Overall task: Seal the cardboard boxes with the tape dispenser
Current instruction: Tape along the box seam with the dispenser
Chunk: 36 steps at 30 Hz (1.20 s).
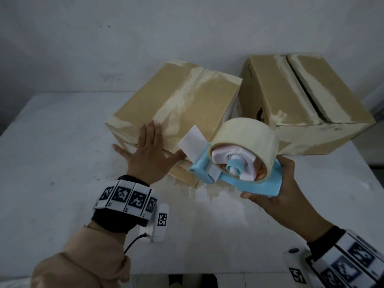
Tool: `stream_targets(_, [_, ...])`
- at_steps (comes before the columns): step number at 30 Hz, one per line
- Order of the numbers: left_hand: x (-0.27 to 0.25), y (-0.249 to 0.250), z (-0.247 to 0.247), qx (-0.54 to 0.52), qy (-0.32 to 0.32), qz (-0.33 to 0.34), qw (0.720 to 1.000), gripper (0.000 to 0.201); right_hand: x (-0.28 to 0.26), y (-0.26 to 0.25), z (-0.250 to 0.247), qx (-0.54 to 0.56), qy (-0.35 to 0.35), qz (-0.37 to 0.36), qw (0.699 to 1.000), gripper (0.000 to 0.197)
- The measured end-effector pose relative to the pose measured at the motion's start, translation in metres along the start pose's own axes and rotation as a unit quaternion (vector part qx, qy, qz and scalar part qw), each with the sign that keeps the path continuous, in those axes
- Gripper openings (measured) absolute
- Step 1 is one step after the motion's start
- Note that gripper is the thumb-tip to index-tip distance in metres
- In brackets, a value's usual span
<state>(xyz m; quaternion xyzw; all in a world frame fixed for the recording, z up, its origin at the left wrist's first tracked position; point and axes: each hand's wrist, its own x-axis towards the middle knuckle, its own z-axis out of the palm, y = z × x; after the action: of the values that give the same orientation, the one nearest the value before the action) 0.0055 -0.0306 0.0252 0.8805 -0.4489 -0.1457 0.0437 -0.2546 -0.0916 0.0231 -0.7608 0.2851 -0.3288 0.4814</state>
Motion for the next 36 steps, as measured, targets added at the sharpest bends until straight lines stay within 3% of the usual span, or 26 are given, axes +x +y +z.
stream_targets(7, [0.001,-0.001,0.000,-0.014,-0.004,0.001,1.000,0.108,-0.011,0.009,-0.011,-0.037,-0.007,0.003,0.999,0.065])
stream_targets(11, [0.001,-0.001,0.002,-0.019,0.006,0.009,1.000,0.100,-0.006,0.015,-0.003,-0.062,-0.012,0.030,0.998,0.067])
stream_targets(15, [0.001,-0.001,0.002,-0.025,0.011,0.006,1.000,0.103,-0.008,0.034,0.001,-0.019,-0.017,0.044,0.999,0.074])
stream_targets(16, [0.001,0.001,0.002,-0.030,0.007,0.004,1.000,0.104,-0.011,0.039,0.000,-0.009,-0.018,0.053,0.998,0.070])
stream_targets(19, [0.001,0.002,0.001,-0.040,0.004,0.003,0.999,0.109,-0.023,0.049,-0.007,0.022,0.025,0.055,0.998,0.034])
stream_targets(20, [0.001,0.002,0.000,-0.038,0.003,0.003,0.999,0.109,-0.026,0.050,-0.009,0.029,0.047,0.051,0.997,0.032])
stream_targets(22, [0.001,0.003,-0.001,-0.033,0.004,0.001,0.999,0.107,-0.034,0.055,-0.011,0.037,0.095,0.059,0.993,0.050])
stream_targets(24, [0.000,0.006,0.000,-0.027,0.016,0.002,0.999,0.102,-0.040,0.059,-0.010,0.043,0.130,0.111,0.984,0.097])
stream_targets(25, [-0.001,0.008,0.001,-0.017,0.033,0.016,0.999,0.098,-0.042,0.061,-0.009,0.032,0.137,0.146,0.979,0.108])
stream_targets(27, [-0.009,0.016,0.008,0.026,0.076,0.074,0.994,0.088,-0.045,0.063,-0.008,-0.027,0.135,0.193,0.971,0.112])
stream_targets(29, [-0.016,0.024,0.014,0.032,0.075,0.109,0.991,0.085,-0.043,0.061,-0.008,-0.100,0.127,0.217,0.963,0.100])
stream_targets(31, [-0.018,0.031,0.018,-0.014,0.049,0.087,0.995,0.080,-0.041,0.061,-0.005,-0.144,0.116,0.225,0.957,0.079])
stream_targets(36, [-0.018,0.038,0.029,0.010,0.089,0.064,0.994,0.088,-0.039,0.062,0.008,-0.132,0.099,0.248,0.955,0.058])
